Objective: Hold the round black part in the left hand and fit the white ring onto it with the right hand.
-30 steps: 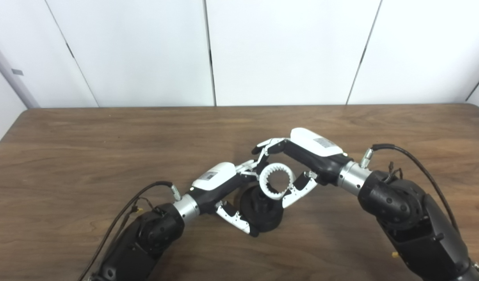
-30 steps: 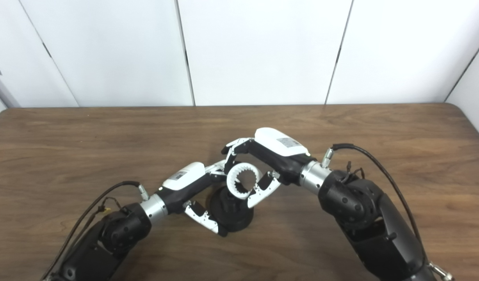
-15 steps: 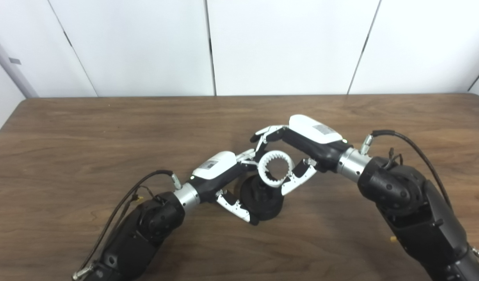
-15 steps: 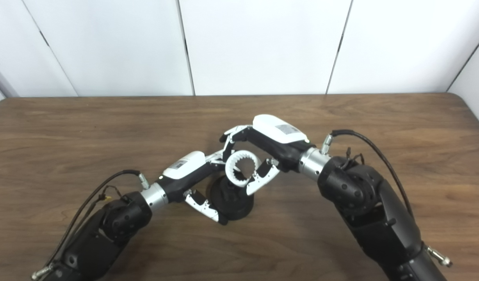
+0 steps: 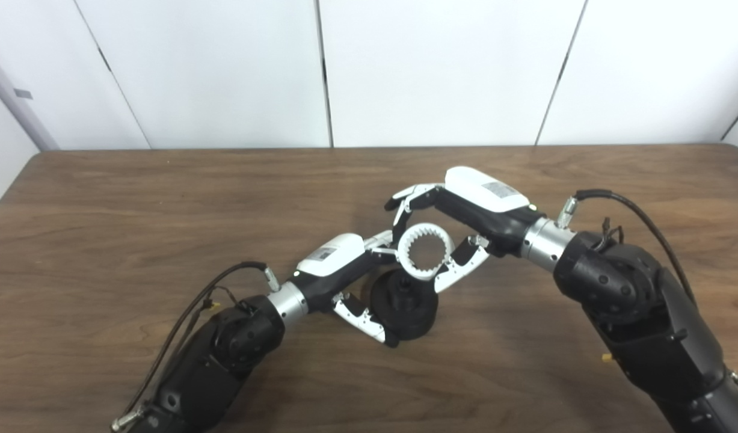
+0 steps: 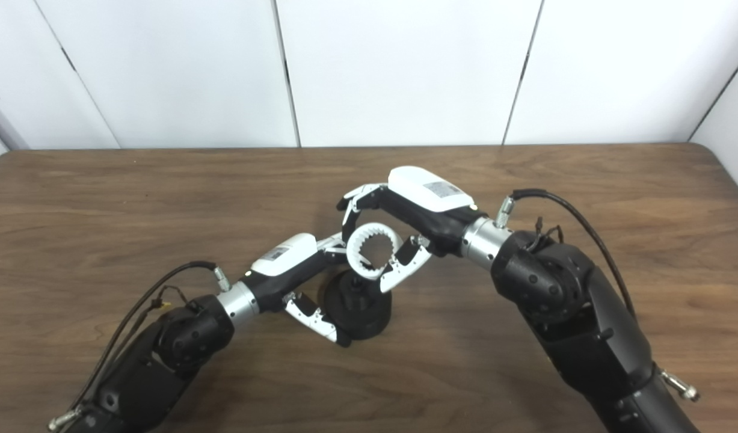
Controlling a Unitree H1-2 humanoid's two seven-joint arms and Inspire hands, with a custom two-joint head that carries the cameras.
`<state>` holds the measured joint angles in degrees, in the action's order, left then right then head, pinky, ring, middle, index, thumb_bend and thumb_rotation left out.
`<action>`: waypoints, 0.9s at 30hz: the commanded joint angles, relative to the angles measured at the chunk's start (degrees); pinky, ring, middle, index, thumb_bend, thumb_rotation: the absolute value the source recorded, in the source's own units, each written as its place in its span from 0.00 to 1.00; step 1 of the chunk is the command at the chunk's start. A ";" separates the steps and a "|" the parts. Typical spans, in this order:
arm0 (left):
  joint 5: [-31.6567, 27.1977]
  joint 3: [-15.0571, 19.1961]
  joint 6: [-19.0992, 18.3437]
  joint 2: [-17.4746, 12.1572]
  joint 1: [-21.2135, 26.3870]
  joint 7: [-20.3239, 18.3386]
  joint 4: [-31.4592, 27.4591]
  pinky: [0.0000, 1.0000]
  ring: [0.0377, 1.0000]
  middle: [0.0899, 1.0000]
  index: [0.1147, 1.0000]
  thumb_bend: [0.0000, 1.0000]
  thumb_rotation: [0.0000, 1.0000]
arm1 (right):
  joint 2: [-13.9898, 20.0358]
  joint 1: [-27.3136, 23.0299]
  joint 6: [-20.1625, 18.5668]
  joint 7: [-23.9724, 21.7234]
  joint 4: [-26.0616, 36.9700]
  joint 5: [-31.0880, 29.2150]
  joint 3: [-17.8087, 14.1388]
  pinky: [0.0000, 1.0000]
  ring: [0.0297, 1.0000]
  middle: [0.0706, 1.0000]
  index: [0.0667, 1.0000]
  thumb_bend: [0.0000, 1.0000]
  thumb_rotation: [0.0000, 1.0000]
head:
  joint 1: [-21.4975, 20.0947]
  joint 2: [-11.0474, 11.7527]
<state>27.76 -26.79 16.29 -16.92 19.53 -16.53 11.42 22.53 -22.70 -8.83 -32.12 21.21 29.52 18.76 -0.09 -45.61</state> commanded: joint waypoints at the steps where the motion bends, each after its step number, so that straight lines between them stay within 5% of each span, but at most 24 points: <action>1: 1.59 -1.23 -2.63 -0.93 -0.19 -3.33 1.94 0.92 1.00 0.99 0.42 0.52 0.08 | 0.60 -2.76 0.51 0.25 1.65 -0.12 -1.16 0.75 0.80 0.79 0.44 0.52 0.14 | -0.04 -0.01; 27: 1.29 -1.18 -2.79 -0.83 -0.28 -3.30 1.99 0.92 1.00 0.99 0.42 0.52 0.08 | -3.25 0.51 0.34 0.96 2.56 0.40 0.14 0.73 0.80 0.79 0.44 0.52 0.15 | 0.05 -0.52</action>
<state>27.57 -26.88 16.16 -16.95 19.73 -16.76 11.51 19.54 -20.67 -8.88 -32.23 21.58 29.83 19.35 -0.09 -46.05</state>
